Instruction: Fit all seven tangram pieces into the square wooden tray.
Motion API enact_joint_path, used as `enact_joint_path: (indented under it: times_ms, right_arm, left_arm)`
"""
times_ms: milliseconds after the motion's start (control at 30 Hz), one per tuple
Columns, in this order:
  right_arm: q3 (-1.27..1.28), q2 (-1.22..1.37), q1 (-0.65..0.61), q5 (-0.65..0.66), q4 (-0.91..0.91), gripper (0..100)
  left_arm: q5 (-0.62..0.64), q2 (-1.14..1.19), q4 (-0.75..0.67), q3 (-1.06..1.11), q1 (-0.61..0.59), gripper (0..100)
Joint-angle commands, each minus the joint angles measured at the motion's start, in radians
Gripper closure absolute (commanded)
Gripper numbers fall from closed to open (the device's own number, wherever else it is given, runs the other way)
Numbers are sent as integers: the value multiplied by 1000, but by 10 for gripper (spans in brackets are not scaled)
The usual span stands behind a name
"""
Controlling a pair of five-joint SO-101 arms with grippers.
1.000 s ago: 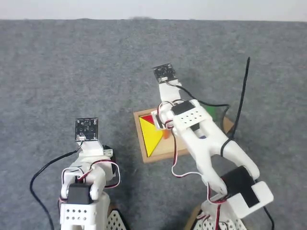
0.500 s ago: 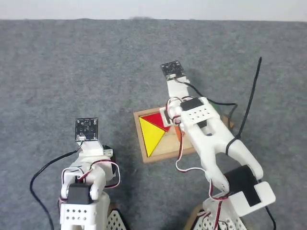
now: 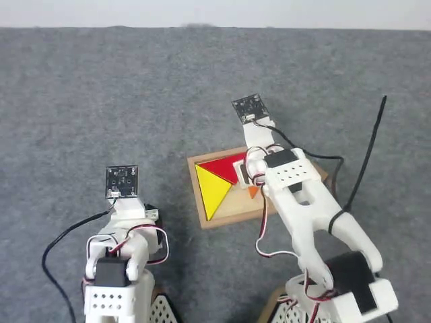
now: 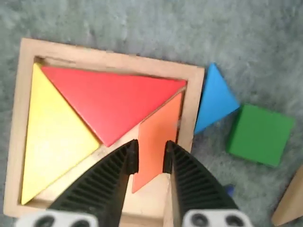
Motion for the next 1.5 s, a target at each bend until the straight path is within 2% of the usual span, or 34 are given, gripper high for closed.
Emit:
enact_joint_path:
  times_ms: [0,167,367,733,833,1000,1200,1467]
  right_arm:
    - [-31,38,-4,18,-36,915]
    - [-161,16,128,18,110,908]
    - [-216,-44,286,18,209,763]
    - [-227,-31,423,20,211,761]
    - [-293,42,432,20,249,761]
    - [-519,242,536,-5,366,776]
    - [-634,417,550,21,381,778]
    - [-652,490,545,32,395,779]
  left_arm:
    - [-11,-20,2,-12,-6,986]
    - [-11,-20,2,-12,-6,986]
    - [-11,-20,2,-12,-6,986]
    - [-11,-20,2,-12,-6,986]
    - [-11,-20,2,-12,-6,986]
    - [-11,-20,2,-12,-6,986]
    - [-11,-20,2,-12,-6,986]
    - [-11,-20,2,-12,-6,986]
